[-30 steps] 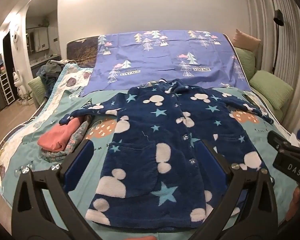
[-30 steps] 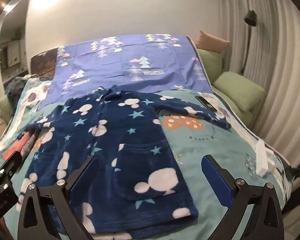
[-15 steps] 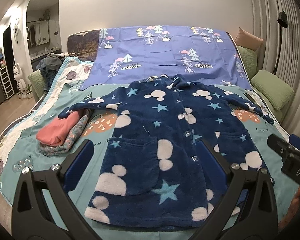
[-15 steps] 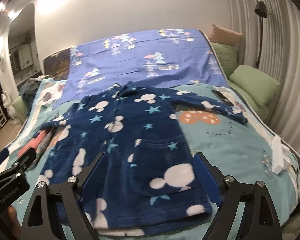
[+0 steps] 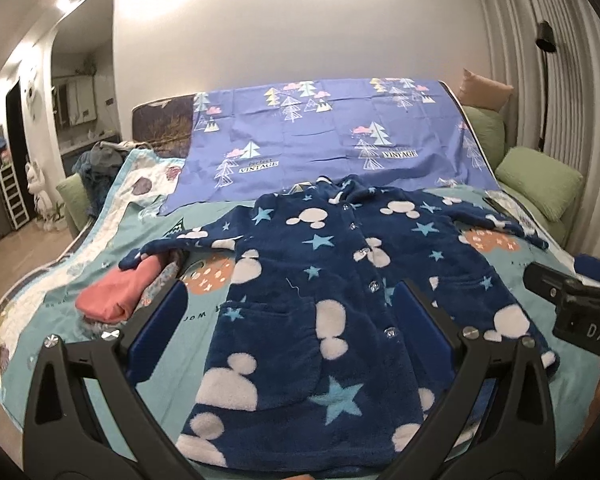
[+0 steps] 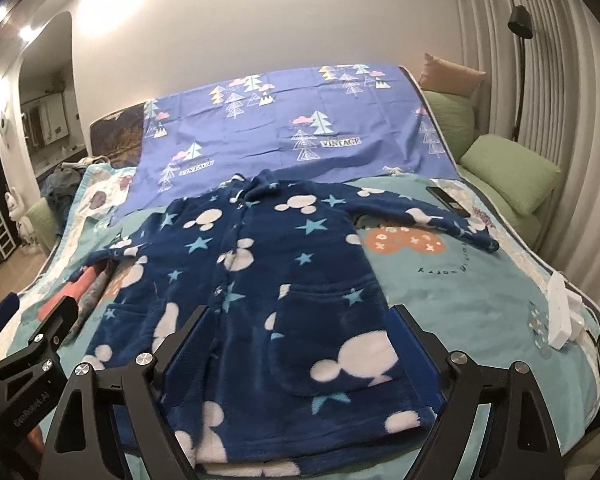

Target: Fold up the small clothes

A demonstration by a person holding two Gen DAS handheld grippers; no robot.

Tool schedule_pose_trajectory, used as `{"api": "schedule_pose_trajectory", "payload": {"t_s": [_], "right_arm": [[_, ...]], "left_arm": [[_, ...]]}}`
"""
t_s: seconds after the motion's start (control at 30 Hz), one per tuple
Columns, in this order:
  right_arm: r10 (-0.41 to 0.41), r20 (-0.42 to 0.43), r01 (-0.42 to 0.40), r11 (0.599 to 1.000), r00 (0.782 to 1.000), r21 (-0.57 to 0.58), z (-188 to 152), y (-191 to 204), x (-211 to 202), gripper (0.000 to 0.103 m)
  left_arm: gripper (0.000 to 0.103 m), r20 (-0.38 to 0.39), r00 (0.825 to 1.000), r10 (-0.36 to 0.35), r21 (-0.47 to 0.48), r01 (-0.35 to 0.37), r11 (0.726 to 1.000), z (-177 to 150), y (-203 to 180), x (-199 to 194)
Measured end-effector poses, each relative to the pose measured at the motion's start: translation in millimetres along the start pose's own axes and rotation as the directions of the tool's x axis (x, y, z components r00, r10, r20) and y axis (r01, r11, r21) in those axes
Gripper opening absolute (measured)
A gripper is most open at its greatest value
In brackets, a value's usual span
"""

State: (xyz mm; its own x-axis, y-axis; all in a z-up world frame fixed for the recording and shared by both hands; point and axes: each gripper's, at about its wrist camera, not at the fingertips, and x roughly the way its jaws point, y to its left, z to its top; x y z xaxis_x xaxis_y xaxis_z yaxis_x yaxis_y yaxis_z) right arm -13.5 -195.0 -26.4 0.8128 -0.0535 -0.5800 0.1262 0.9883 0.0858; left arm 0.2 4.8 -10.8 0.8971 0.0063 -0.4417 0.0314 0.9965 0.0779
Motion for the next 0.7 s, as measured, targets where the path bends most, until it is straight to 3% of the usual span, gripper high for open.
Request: {"api": "schedule_pose_trajectory", "payload": {"t_s": [0.2, 0.33, 0.47, 0.7], "right_arm": [[-0.006, 0.013, 0.006, 1.0, 1.0, -0.021, -2, 4, -2, 0.089], [-0.005, 0.062, 0.008, 0.999, 0.998, -0.045, -2, 7, -10, 0.089], [-0.004, 0.077, 0.008, 0.999, 0.997, -0.05, 0, 9, -14, 0.089], [0.004, 0.064, -0.001, 0.999, 0.998, -0.037, 0, 7, -11, 0.089]], "left_arm": [[0.102, 0.011, 0.998, -0.063, -0.041, 0.064, 0.997, -1, 6, -1], [0.102, -0.02, 1.0, -0.019, 0.011, 0.019, 1.0, -1, -1, 4], [0.1, -0.065, 0.996, -0.054, -0.012, 0.054, 0.998, -4, 0, 8], [0.1, -0.064, 0.996, -0.069, -0.015, 0.068, 0.998, -5, 0, 7]]}}
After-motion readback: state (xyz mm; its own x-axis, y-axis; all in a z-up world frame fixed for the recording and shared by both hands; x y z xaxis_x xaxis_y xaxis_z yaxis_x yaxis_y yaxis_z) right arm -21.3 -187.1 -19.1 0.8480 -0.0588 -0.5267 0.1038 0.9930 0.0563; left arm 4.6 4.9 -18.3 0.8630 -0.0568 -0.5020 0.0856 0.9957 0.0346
